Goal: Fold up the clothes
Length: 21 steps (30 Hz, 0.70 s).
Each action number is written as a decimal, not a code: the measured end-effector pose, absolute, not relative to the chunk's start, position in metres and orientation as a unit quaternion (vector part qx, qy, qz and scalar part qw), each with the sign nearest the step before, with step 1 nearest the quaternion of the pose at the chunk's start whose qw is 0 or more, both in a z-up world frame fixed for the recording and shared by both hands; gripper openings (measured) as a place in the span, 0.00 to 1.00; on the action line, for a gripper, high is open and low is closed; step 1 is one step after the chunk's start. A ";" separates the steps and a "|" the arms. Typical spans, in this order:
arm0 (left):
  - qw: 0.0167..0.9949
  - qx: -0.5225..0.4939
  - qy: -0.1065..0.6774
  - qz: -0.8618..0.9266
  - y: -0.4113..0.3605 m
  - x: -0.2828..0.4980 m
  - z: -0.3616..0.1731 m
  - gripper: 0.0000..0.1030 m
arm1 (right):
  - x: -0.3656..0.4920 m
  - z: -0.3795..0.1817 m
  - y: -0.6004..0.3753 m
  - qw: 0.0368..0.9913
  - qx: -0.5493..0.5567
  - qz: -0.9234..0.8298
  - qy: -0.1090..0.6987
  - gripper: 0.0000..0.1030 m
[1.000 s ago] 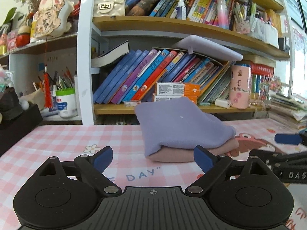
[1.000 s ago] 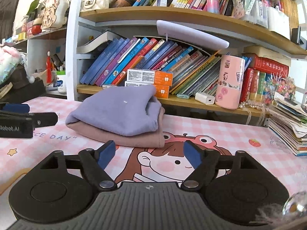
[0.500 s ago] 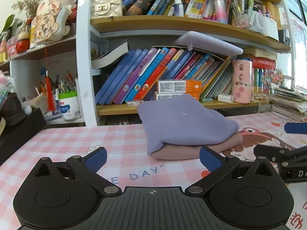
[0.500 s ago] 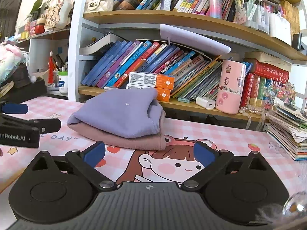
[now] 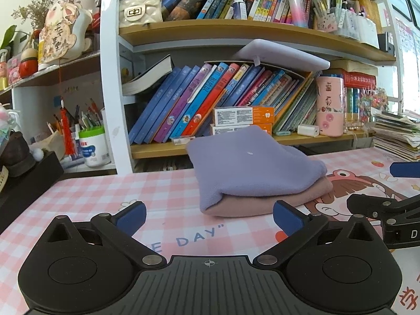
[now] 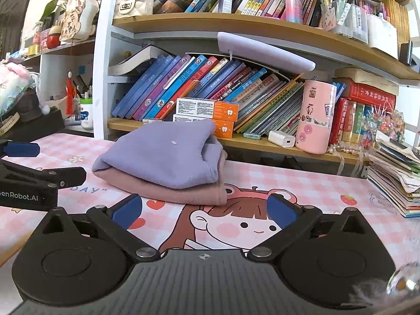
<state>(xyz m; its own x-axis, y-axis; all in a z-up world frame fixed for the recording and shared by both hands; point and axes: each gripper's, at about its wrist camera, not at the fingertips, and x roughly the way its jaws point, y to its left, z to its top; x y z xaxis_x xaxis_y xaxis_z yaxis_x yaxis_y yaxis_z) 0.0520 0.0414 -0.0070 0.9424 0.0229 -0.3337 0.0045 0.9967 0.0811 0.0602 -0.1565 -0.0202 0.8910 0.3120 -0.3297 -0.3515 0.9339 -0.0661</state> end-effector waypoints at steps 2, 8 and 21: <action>0.985 0.039 0.170 0.007 0.042 0.052 -0.007 1.00 | 0.060 -0.020 -0.156 0.970 -0.064 0.171 0.159 1.00; 0.985 0.036 0.171 0.008 0.043 0.053 -0.007 1.00 | 0.060 -0.021 -0.154 0.970 -0.070 0.172 0.159 1.00; 0.984 0.025 0.176 0.010 0.046 0.054 -0.007 1.00 | 0.060 -0.021 -0.153 0.969 -0.071 0.174 0.161 1.00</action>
